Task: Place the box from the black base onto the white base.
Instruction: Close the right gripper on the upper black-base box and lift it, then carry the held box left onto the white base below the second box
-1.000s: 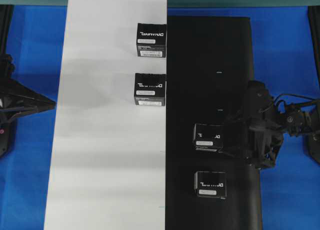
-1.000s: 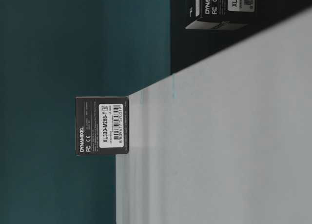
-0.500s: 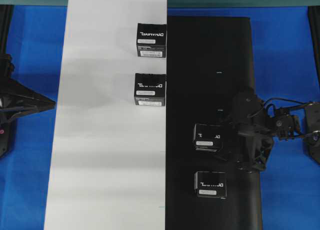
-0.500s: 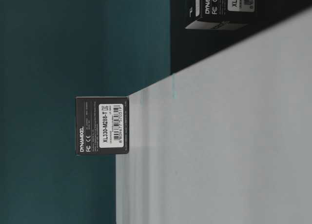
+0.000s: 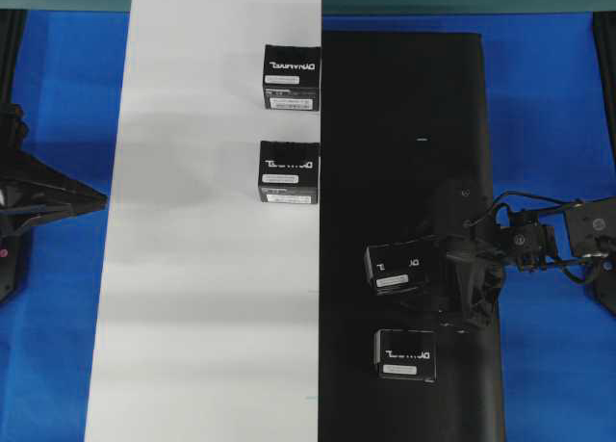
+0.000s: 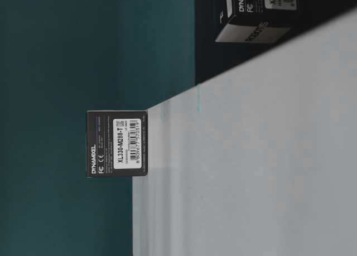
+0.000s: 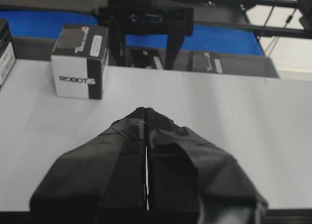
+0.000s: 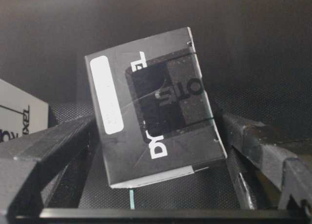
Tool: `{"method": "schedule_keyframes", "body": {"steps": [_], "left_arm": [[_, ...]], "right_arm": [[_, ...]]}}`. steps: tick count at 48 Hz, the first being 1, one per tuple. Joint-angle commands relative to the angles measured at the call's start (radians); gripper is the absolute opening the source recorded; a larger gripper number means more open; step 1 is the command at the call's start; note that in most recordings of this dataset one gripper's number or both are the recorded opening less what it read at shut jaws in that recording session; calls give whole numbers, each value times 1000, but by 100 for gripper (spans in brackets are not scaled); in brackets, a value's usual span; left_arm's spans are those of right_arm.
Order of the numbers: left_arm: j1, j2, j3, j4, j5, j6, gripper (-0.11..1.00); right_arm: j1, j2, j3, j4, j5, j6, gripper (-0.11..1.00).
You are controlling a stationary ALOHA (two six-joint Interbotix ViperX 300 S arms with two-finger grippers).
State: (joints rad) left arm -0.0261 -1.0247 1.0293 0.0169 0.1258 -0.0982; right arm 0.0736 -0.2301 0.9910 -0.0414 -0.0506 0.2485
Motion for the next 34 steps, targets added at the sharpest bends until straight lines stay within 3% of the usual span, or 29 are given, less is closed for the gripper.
{"method": "schedule_keyframes", "body": {"steps": [1, 10, 21, 34], "left_arm": [[-2, 9, -28, 2, -5, -2, -5], [-2, 9, -28, 2, -5, -2, -5], [-2, 9, -28, 2, -5, -3, -5], [-2, 9, -26, 2, -5, -3, -5]], "right_arm": [[-3, 9, -3, -3, -12, -2, 100], [-3, 8, -5, -2, -9, 0, 96], [2, -8, -2, 12, -8, 6, 65], [3, -118, -35, 48, 84, 12, 63]]}}
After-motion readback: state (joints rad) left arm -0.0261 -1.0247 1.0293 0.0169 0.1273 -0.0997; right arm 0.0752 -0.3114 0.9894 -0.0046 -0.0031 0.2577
